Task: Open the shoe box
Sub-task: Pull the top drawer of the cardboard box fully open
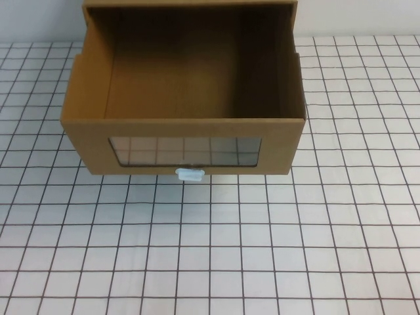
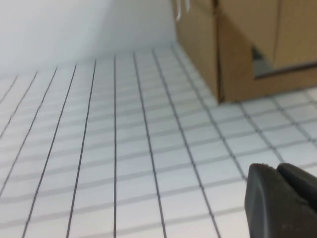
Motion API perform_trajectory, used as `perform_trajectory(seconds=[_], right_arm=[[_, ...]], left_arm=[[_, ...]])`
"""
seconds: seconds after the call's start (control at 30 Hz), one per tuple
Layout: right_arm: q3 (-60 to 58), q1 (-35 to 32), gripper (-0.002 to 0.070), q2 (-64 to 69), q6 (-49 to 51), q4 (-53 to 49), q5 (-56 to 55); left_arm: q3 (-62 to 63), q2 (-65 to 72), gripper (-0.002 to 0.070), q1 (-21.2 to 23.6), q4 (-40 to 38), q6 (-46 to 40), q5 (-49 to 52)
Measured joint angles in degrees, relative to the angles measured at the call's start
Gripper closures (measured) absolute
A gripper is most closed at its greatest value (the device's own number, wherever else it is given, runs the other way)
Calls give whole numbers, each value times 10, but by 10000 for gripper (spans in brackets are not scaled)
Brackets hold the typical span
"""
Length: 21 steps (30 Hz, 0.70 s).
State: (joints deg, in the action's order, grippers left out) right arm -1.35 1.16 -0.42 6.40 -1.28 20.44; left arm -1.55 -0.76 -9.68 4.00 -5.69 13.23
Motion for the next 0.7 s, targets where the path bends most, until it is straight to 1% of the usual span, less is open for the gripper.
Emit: perform_trajectory(seconds=[0.13,0.23,0.7], right_arm=[[0,0,689,0,0,0,0],[0,0,689,0,0,0,1],[0,0,689,0,0,0,1]], left_arm=[[0,0,677,15,0,15,51],[0,0,677,17,-5,18,81],[0,0,677,17,-6,18,91]])
